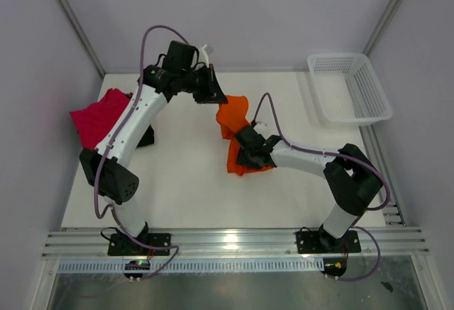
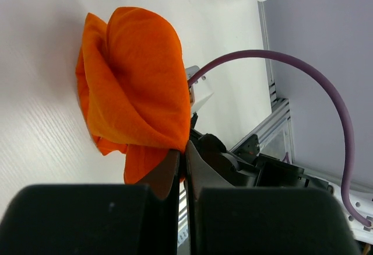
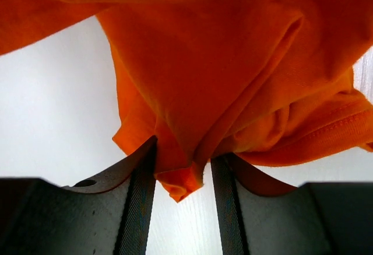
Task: Fold and stack the t-shirts
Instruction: Flatten out the tshirt
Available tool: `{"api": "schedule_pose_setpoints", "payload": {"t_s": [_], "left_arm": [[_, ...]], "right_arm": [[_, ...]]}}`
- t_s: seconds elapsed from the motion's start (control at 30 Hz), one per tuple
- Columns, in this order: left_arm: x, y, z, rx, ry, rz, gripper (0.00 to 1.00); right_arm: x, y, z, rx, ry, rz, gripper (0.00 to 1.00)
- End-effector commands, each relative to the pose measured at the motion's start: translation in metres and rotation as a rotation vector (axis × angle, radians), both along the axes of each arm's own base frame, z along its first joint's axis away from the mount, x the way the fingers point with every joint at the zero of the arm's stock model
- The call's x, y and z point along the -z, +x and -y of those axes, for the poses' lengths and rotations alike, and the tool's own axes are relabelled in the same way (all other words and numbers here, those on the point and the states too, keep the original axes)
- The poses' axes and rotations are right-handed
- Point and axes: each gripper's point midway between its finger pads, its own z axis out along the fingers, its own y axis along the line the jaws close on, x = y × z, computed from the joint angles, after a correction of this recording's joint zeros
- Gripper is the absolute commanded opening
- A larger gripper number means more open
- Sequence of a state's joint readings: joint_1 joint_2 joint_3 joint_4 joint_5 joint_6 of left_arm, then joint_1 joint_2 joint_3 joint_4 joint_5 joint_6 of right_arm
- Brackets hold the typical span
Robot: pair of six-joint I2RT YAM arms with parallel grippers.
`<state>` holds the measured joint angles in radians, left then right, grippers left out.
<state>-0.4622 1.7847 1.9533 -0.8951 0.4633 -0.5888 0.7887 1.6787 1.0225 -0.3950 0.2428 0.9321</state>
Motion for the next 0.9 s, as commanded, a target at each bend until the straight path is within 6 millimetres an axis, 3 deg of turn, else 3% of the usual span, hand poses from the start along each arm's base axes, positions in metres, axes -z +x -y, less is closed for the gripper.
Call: {"api": "schedule_pose_setpoints", "payload": {"t_s": [0.0, 0.07, 0.2, 0.3, 0.53, 0.63, 0.73, 0.8, 0.87], "left_arm": [[-0.019, -0.004, -0.007, 0.008, -0.013, 0.065, 0.00], [-0.015, -0.005, -0.008, 0.009, -0.009, 0.055, 0.00], [-0.007, -0.006, -0.009, 0.003, -0.005, 0.048, 0.00], [-0.001, -0.007, -0.011, -0.003, 0.004, 0.039, 0.00], [0.023, 0.002, -0.014, -0.020, 0.026, -0.005, 0.00], [0.033, 0.010, -0.020, -0.042, 0.052, -0.020, 0.00], [0.038, 0.018, -0.033, -0.074, 0.085, -0.018, 0.00], [0.038, 0.024, -0.043, -0.093, 0.097, -0.018, 0.00], [0.036, 0.029, -0.049, -0.107, 0.099, -0.018, 0.00]], "right_arm": [[-0.011, 0.020, -0.005, 0.065, -0.005, 0.071, 0.44], [-0.007, 0.018, -0.010, 0.063, -0.003, 0.059, 0.41], [0.000, 0.014, -0.015, 0.051, -0.002, 0.042, 0.16], [0.002, 0.012, -0.015, 0.041, -0.008, 0.040, 0.04], [-0.035, 0.023, -0.011, 0.006, -0.015, 0.140, 0.03], [-0.072, 0.035, -0.008, -0.020, -0.038, 0.223, 0.03], [-0.144, 0.058, -0.001, -0.001, -0.036, 0.362, 0.03], [-0.170, 0.065, 0.024, 0.054, -0.077, 0.396, 0.03], [-0.217, 0.075, 0.057, 0.149, -0.044, 0.458, 0.03]]}}
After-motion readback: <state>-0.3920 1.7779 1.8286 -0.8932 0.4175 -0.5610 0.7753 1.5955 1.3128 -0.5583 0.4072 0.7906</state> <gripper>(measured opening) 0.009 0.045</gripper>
